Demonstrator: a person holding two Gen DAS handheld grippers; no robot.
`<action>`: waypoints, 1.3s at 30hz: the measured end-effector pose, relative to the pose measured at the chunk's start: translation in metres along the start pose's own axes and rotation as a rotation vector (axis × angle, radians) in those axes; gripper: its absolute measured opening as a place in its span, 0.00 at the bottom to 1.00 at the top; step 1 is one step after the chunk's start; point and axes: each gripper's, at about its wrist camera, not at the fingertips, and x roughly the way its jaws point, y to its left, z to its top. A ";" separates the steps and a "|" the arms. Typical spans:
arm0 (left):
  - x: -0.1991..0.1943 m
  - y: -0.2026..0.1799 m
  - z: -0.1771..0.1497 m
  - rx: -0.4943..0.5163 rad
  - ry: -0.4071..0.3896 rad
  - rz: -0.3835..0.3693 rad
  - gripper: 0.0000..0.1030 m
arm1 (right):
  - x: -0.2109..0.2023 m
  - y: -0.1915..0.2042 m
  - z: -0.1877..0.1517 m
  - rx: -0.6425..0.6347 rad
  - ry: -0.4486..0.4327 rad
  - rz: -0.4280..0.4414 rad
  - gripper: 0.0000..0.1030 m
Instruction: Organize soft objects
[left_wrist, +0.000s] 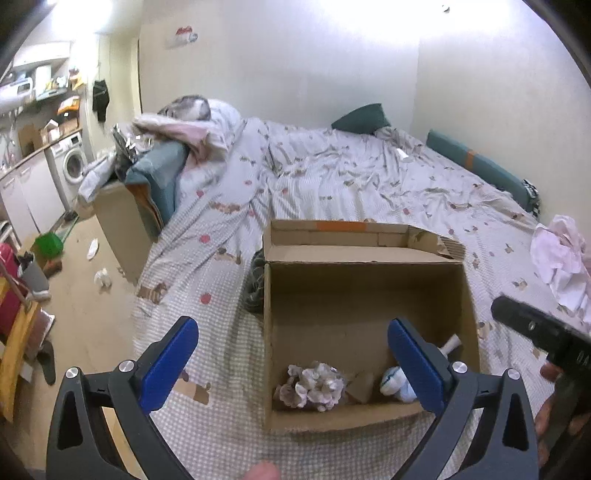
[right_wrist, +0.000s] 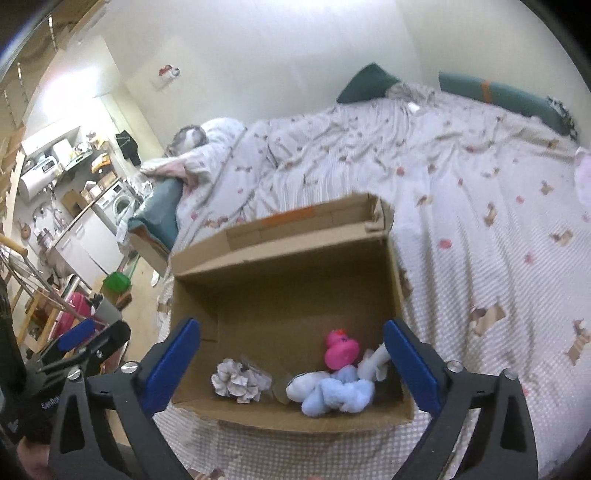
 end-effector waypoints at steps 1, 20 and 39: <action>-0.006 0.000 -0.002 0.011 -0.003 0.019 0.99 | -0.006 0.002 -0.001 -0.006 -0.011 -0.002 1.00; -0.041 0.025 -0.062 -0.032 0.042 0.027 0.99 | -0.052 0.006 -0.064 -0.106 -0.071 -0.138 1.00; -0.016 0.022 -0.066 -0.024 0.061 0.004 0.99 | -0.032 0.006 -0.066 -0.141 -0.047 -0.185 1.00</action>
